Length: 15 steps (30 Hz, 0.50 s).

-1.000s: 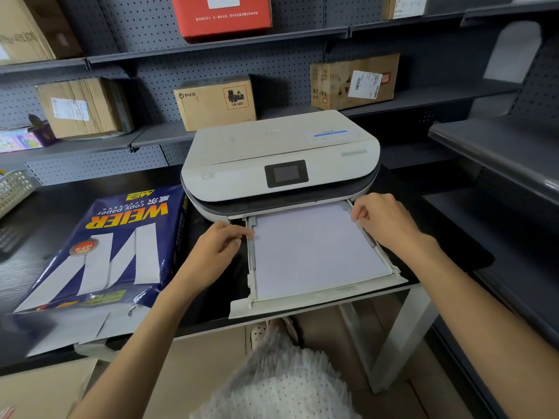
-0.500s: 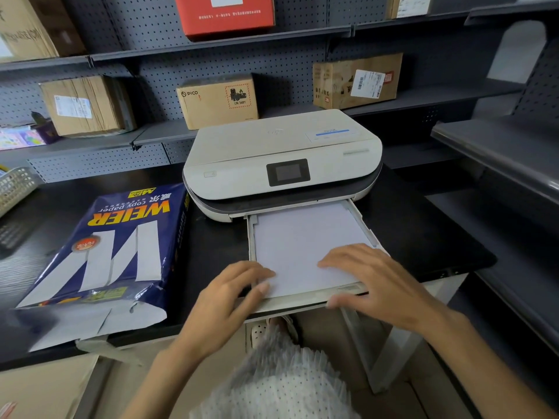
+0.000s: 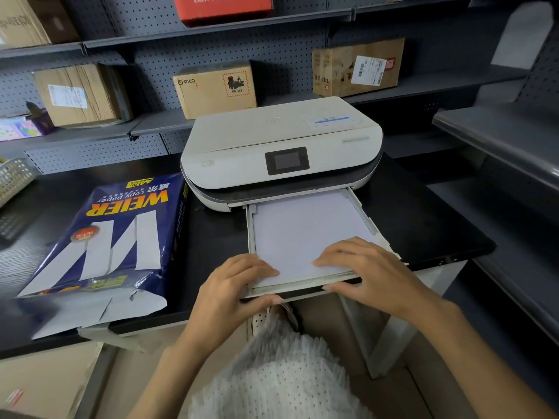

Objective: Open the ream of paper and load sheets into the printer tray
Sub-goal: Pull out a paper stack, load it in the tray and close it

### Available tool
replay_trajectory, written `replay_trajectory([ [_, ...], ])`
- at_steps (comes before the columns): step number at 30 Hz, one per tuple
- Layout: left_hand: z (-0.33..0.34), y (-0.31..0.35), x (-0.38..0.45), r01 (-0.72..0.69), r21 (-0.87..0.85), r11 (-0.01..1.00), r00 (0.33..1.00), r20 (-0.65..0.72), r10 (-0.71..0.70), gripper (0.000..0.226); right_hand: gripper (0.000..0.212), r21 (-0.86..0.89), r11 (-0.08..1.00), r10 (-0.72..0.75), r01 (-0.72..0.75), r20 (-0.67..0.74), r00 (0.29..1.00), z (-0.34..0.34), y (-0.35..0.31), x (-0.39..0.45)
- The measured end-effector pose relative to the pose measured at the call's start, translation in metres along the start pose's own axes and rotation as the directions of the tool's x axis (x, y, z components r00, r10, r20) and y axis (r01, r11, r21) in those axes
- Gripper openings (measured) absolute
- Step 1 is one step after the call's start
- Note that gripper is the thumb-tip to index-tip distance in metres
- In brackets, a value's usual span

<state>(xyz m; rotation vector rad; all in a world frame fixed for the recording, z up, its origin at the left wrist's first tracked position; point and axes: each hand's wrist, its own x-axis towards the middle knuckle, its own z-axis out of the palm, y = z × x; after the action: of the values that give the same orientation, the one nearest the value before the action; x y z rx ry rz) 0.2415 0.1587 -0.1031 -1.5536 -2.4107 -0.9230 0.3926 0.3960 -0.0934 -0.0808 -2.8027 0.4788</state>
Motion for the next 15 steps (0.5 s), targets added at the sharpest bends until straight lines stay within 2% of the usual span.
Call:
replay_trajectory([
  [8, 0.002, -0.003, 0.001, 0.011, 0.000, 1.000, 1.000, -0.004, -0.011, 0.029, 0.028, 0.025, 0.998, 0.055, -0.055, 0.005, 0.998, -0.007, -0.004, 0.004],
  [15, -0.002, -0.005, 0.010, -0.031, 0.062, 0.998, 0.999, 0.014, 0.030, 0.029, 0.024, 0.018, 0.994, 0.106, -0.106, -0.003, 0.994, -0.009, -0.006, 0.011],
])
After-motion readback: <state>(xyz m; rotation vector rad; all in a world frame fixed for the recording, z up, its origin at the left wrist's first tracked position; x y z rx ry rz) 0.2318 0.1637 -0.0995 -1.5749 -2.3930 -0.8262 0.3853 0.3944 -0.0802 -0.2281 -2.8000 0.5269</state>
